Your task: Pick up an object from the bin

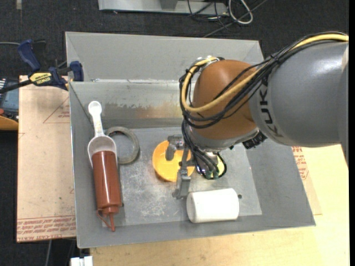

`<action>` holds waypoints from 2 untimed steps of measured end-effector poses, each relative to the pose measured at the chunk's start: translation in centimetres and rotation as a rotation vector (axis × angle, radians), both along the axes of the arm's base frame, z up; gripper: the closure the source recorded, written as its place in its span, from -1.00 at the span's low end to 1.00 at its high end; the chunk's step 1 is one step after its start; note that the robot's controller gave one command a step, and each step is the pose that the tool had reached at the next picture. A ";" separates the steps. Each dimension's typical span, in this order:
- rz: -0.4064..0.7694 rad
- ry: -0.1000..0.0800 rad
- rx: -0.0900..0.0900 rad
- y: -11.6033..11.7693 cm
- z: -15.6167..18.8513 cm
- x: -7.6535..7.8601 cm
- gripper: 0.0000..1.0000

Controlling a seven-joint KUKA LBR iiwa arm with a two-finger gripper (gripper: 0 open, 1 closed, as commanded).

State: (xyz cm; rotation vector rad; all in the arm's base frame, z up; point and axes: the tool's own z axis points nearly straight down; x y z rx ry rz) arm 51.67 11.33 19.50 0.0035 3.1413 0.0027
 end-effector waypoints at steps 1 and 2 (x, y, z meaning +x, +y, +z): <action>0.000 0.000 0.000 0.0 0.0 0.0 -1.00; 0.117 -0.001 0.000 -1.1 9.3 -0.4 -1.00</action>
Offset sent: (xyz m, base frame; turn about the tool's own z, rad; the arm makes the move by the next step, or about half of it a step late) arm -0.0052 -0.0126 0.0975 -0.1234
